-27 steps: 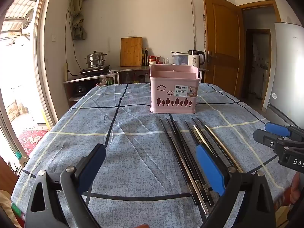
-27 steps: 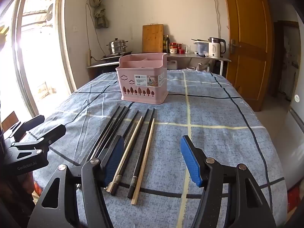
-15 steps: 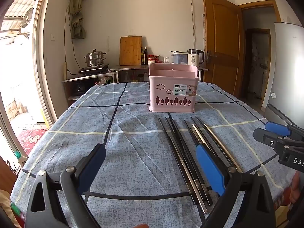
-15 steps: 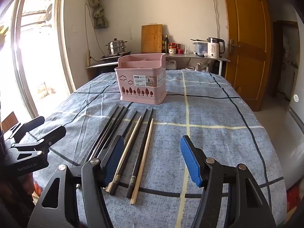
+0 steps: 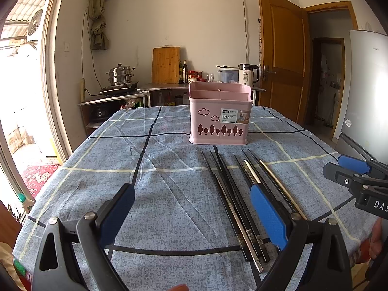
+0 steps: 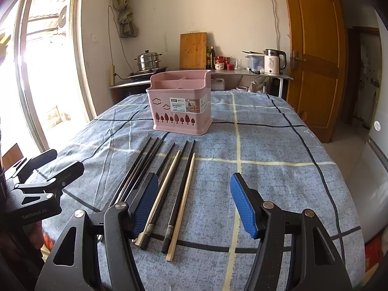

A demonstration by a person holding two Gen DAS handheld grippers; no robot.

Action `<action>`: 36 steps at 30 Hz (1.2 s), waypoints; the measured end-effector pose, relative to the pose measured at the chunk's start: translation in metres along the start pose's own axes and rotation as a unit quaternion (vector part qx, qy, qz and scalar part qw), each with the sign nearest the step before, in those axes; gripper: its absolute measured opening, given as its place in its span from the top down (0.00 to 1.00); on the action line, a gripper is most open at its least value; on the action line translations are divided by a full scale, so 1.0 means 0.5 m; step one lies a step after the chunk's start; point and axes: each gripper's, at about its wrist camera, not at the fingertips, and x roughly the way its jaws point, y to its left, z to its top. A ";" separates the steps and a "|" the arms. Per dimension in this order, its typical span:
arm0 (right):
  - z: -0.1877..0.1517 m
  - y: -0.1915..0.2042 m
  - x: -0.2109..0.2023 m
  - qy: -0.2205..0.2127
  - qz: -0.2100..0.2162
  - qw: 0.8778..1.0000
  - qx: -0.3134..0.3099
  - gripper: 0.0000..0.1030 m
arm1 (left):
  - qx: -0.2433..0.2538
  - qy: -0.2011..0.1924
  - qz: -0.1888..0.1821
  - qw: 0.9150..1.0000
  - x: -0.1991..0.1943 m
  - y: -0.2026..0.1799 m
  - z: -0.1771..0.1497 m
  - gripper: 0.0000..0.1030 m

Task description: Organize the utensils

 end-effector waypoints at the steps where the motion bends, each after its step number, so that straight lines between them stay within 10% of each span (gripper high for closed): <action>1: 0.001 0.000 0.000 0.000 0.000 1.000 -0.001 0.39 | 0.000 0.000 -0.001 1.000 0.000 0.000 0.000 0.05; 36: -0.002 -0.006 -0.003 0.000 0.000 1.000 0.002 0.39 | 0.001 0.002 -0.003 1.000 -0.001 -0.005 0.001 0.05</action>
